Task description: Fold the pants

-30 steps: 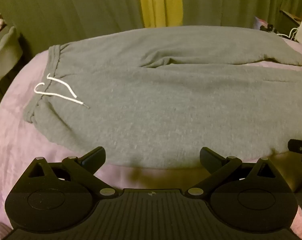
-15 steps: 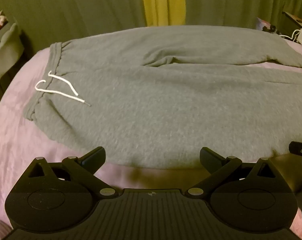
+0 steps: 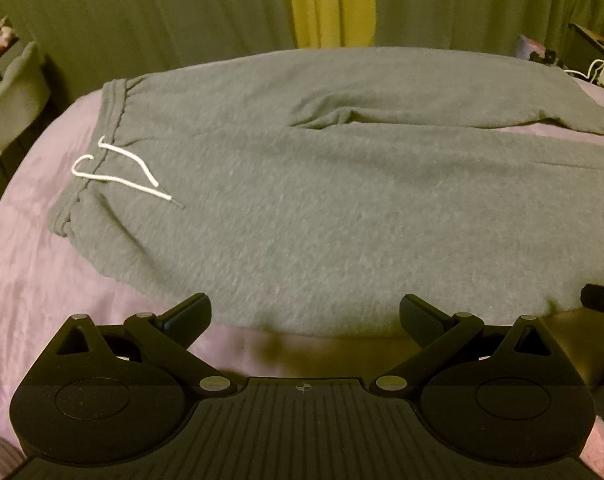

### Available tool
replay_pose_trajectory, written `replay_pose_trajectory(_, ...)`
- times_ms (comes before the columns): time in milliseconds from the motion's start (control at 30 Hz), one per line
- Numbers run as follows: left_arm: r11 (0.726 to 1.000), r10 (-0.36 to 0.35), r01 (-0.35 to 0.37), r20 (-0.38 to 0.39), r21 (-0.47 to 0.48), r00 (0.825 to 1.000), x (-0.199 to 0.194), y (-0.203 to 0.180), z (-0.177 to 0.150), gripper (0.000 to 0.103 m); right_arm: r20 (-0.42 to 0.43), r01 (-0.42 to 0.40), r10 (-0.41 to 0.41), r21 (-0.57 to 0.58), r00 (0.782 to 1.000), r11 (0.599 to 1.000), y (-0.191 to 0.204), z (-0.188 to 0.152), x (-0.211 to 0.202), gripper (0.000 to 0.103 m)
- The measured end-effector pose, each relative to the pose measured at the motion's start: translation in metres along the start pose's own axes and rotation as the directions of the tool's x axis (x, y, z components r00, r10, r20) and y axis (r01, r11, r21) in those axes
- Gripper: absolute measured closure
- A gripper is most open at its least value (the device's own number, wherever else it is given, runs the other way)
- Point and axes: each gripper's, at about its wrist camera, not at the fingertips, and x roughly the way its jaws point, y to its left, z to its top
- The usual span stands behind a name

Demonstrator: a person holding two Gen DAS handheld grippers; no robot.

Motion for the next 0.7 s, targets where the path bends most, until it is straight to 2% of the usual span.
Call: replay_pose_trajectory(700, 1.000, 0.009, -0.009, -0.016, -0.002, 1.000, 0.0057, 0.0005, -0.0004, 0.000, 0.008, 0.014, -0.014, -0.008, 1.000, 1.000, 0.0019, 0.0002, 0.0021, 0.004)
